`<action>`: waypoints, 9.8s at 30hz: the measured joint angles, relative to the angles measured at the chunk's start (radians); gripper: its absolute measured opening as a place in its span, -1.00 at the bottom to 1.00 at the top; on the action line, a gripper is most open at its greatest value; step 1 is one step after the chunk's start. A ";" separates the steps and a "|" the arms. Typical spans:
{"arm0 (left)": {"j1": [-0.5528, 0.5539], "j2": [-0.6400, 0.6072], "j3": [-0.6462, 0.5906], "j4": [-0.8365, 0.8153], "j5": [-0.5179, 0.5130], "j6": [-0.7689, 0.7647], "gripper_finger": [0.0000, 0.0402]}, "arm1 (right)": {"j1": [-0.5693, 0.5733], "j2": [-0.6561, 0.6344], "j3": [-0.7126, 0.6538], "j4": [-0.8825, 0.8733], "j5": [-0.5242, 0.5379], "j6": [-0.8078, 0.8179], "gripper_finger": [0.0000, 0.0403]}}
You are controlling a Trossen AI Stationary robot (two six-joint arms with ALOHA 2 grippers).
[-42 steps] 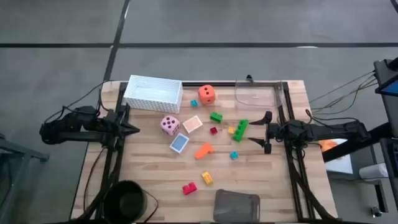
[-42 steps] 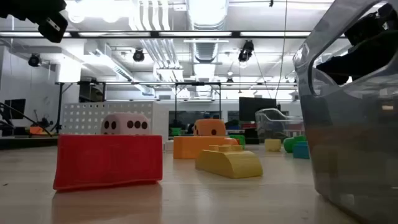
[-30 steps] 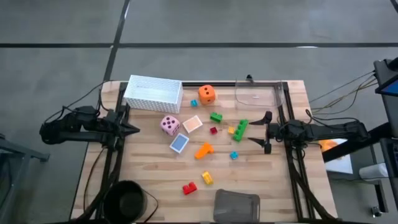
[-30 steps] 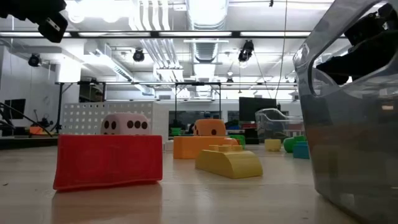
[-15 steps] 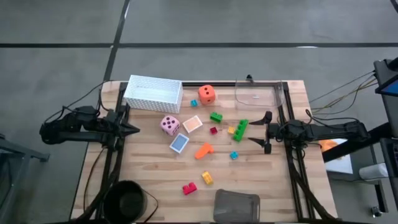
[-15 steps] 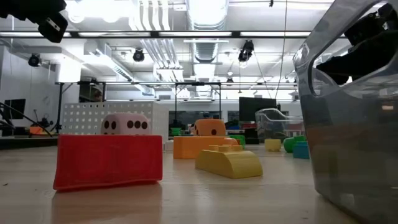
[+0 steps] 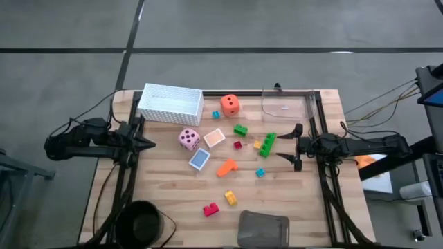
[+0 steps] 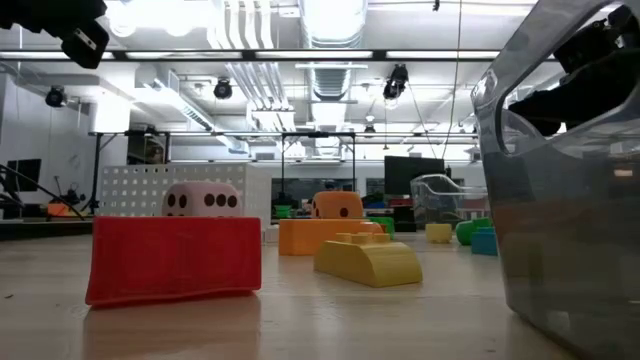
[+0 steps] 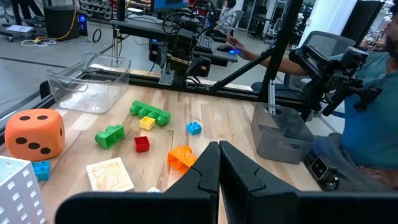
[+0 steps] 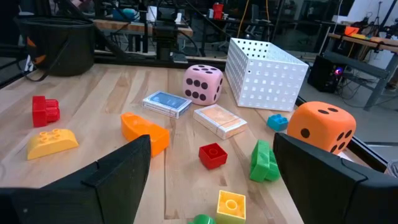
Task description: Pick & Place Toys
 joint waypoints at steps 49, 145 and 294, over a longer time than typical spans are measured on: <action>0.000 0.000 0.000 0.008 -0.007 0.178 -0.95 | 0.000 0.000 0.000 0.000 0.000 0.000 0.67; 0.000 0.596 -0.164 0.595 -0.344 0.073 0.44 | -0.026 1.221 0.829 -0.670 0.097 0.087 0.67; -0.002 1.484 0.000 1.710 -0.034 0.181 0.12 | -0.199 1.565 0.802 0.688 -0.549 -0.007 -0.91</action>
